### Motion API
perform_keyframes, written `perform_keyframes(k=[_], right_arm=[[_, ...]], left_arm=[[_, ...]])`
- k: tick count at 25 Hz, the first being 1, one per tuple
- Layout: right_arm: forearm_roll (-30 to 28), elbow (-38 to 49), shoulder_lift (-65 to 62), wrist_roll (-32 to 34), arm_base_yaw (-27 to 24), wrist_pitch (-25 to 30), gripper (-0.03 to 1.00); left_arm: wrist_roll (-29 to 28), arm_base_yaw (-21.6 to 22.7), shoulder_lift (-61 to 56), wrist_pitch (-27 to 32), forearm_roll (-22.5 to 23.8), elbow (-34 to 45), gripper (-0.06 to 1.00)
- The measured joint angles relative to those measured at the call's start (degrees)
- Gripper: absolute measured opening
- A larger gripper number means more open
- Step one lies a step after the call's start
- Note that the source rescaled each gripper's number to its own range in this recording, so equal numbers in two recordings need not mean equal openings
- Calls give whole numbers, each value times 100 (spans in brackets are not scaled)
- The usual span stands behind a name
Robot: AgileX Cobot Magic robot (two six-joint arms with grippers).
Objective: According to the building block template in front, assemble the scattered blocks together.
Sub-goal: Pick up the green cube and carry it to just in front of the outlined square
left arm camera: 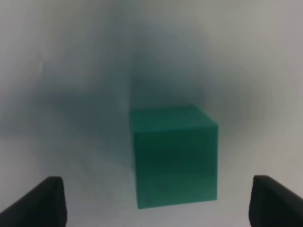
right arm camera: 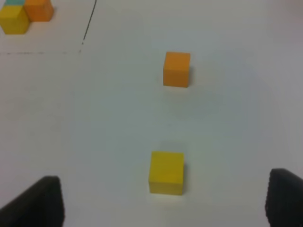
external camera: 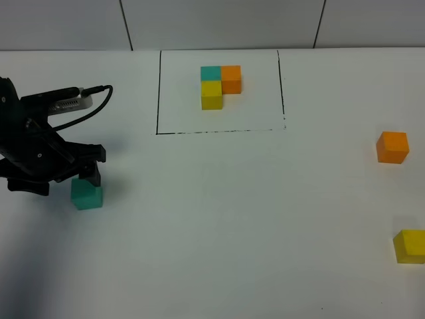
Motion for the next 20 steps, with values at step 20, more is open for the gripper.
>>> perform_keyframes(k=[20], right_arm=[[0, 0, 0, 0, 0, 0, 73]], left_arm=[[-430, -355, 819, -321, 287, -165, 87]])
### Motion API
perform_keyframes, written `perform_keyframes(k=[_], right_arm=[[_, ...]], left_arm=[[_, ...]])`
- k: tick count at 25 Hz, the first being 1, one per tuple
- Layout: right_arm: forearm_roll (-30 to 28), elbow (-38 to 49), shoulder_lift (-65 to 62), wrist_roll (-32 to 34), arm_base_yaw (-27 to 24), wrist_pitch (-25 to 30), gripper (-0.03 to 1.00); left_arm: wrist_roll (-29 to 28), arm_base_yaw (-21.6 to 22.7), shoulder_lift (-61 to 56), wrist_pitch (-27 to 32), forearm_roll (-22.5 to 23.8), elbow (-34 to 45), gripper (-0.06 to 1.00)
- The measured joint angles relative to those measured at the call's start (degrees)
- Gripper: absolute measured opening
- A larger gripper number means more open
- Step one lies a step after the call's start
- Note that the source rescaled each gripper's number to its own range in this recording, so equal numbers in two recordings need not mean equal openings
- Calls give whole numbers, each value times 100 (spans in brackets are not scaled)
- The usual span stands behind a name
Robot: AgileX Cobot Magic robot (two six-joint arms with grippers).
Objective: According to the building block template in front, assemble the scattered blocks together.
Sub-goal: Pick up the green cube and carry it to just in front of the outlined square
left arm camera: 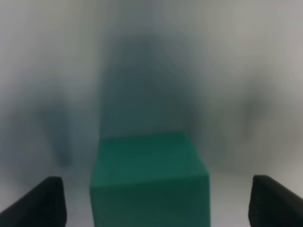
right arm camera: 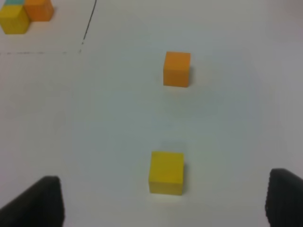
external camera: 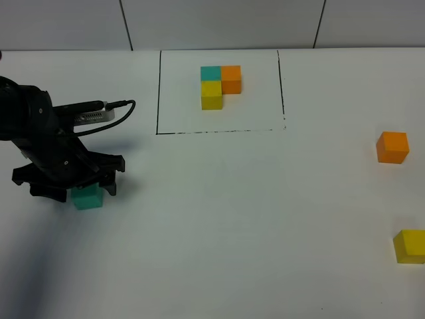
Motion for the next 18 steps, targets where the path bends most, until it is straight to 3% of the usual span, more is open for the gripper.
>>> perform_keyframes(k=[4, 6, 8, 10, 11, 14, 18], right_arm=[[0, 0, 0, 0, 0, 0, 73], [0, 0, 0, 0, 0, 0, 73], [0, 0, 0, 0, 0, 0, 73], [0, 0, 0, 0, 0, 0, 73], [0, 0, 0, 0, 0, 0, 73], [0, 0, 0, 0, 0, 0, 73], [0, 0, 0, 0, 0, 0, 73]], left_arm=[[-63, 0, 123, -3, 0, 0, 83], [-64, 0, 123, -15, 0, 0, 72], [-71, 0, 123, -15, 0, 0, 51], [-83, 0, 123, -15, 0, 0, 14], [-77, 0, 123, 6, 0, 0, 0], [16, 0, 123, 187, 0, -89, 1], [769, 0, 125, 754, 9, -649, 1]])
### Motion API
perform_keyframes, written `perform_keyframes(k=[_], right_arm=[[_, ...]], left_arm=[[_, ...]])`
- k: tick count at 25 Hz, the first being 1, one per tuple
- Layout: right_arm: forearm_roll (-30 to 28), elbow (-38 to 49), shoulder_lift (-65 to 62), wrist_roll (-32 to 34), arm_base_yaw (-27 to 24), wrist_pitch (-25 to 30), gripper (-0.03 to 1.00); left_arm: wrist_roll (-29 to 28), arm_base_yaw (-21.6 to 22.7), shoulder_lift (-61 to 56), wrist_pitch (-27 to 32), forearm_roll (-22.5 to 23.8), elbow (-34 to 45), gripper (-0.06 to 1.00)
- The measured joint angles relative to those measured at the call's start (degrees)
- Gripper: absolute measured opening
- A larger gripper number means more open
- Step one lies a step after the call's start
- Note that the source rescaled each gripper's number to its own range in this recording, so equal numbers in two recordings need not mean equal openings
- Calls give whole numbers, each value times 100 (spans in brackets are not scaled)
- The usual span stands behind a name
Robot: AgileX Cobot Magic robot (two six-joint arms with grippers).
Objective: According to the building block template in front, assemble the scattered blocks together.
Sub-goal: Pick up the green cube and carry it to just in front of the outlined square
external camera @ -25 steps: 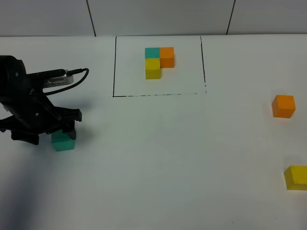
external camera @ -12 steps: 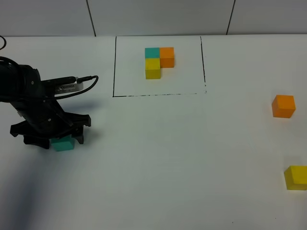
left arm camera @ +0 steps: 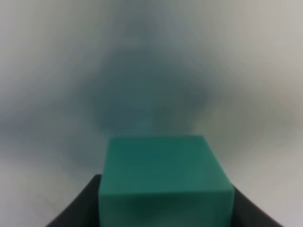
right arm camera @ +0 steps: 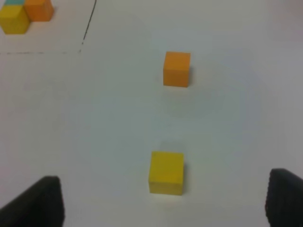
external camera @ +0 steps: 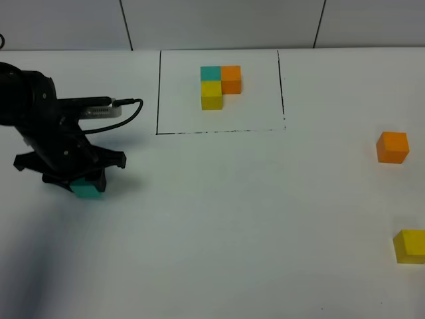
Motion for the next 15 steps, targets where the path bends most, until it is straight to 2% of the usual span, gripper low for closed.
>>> perform_keyframes(k=[5, 9, 15], right_arm=[[0, 0, 0, 0, 0, 0, 73], [0, 0, 0, 0, 0, 0, 73], [0, 0, 0, 0, 0, 0, 73]], left_arm=[[1153, 0, 4, 688, 87, -880, 1], [1729, 0, 4, 1139, 478, -1304, 1], [2360, -144, 4, 1735, 1029, -1522, 1]])
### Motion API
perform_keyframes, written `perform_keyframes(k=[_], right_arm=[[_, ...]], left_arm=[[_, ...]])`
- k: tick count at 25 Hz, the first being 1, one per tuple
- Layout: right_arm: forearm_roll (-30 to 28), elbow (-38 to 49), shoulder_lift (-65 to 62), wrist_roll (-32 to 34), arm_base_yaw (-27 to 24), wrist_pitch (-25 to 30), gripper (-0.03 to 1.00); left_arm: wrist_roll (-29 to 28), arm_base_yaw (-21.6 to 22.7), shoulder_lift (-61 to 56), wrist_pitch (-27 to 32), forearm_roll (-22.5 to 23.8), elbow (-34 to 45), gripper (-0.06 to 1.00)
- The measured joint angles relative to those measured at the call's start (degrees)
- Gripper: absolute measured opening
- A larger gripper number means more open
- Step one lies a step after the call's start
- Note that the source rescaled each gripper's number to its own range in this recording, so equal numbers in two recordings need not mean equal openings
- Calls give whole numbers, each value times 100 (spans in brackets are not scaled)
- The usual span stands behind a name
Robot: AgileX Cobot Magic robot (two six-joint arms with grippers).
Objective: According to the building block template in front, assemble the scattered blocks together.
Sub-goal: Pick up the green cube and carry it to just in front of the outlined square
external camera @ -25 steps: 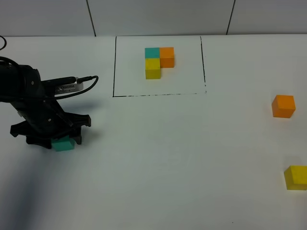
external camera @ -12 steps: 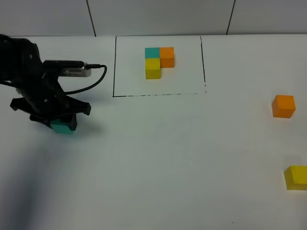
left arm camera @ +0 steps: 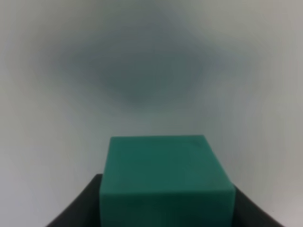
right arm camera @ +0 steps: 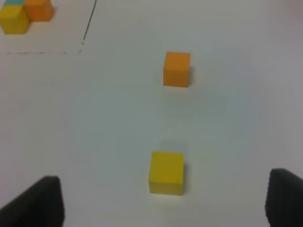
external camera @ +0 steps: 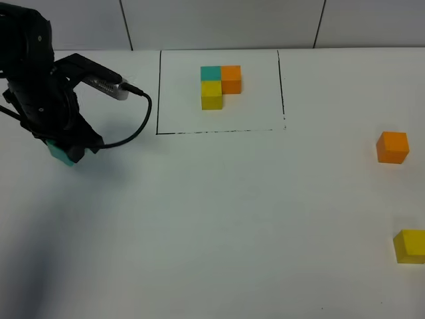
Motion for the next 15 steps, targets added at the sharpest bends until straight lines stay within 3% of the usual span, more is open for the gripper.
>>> perform_keyframes(k=[8, 15], right_arm=[[0, 0, 0, 0, 0, 0, 73], [47, 0, 0, 0, 0, 0, 73]], left_arm=[[1424, -763, 0, -276, 31, -12, 1], [2177, -1222, 210, -374, 31, -518, 1]])
